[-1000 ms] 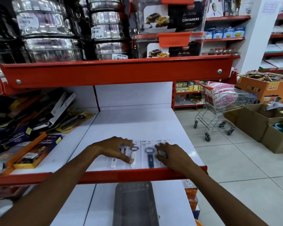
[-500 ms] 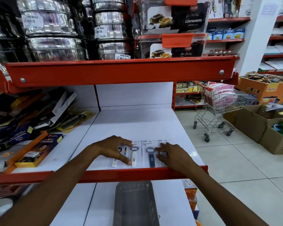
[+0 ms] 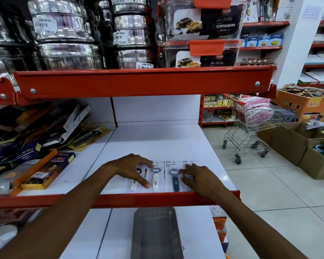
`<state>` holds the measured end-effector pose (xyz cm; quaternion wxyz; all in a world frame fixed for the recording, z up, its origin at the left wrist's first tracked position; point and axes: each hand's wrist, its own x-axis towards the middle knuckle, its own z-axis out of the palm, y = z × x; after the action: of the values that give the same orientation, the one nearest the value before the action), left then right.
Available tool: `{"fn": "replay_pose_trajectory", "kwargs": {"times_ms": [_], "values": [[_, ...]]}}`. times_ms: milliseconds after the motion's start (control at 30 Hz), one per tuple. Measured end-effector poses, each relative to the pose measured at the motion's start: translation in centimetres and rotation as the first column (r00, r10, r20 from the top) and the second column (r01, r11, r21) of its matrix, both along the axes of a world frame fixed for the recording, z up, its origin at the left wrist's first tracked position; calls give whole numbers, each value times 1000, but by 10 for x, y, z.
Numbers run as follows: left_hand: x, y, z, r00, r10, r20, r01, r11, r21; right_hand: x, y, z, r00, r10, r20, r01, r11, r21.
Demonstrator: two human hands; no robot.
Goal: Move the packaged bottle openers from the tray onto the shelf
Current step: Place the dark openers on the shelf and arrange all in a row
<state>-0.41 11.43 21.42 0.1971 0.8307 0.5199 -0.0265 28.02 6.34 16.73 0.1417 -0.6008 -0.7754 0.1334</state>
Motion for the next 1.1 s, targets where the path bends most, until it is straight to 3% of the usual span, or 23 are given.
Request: {"fn": "replay_pose_trajectory", "kwargs": {"times_ms": [267,433,1100], "values": [[8,2,-2,999,41,21,-41,999,18,-6,-1,6,1000,25,6,-25,999,31],[16,-2,-11,999,4,43,-5,1000,24,-25,-4,14,994,107,-30,-108,993,-39],[12,0,-18,997,22,78,-25,999,41,-32,-10,17,997,72,2,-72,997,-32]]}}
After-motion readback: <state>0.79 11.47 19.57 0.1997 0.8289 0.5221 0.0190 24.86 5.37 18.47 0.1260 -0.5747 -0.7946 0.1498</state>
